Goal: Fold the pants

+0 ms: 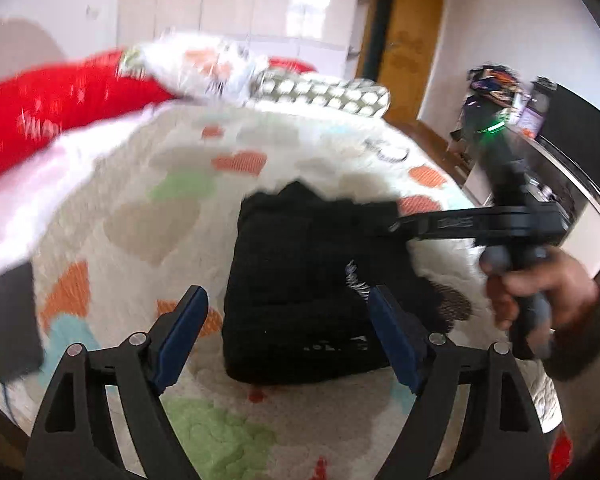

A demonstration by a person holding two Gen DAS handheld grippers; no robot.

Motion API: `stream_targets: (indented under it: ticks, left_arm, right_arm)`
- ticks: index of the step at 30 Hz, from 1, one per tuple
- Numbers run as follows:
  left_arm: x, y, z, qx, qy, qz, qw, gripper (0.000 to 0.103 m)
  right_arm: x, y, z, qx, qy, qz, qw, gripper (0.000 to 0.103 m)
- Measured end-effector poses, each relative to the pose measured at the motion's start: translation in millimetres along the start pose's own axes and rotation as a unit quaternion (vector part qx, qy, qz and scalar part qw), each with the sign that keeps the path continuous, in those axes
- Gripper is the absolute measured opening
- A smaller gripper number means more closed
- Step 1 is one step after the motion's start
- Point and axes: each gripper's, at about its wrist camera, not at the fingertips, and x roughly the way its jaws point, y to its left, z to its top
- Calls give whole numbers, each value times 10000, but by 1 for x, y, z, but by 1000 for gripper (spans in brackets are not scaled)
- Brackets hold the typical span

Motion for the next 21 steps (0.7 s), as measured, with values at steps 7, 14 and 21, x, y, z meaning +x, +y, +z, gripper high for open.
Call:
stream_targets:
  ticks: [7, 14, 21]
  left_arm:
    - [16, -28, -16, 218, 104, -399, 9989, 83]
    - [0, -18, -14, 421, 112, -335, 9985, 82]
    - [1, 11, 3, -66, -130, -225, 9996, 83]
  right_arm:
    - [-20, -8, 7, -354, -99, -657, 9972, 19]
    - [-35, -18, 7, -119, -63, -849, 9963, 40]
    - [-9, 38, 50, -1119, -222, -478, 9923, 43]
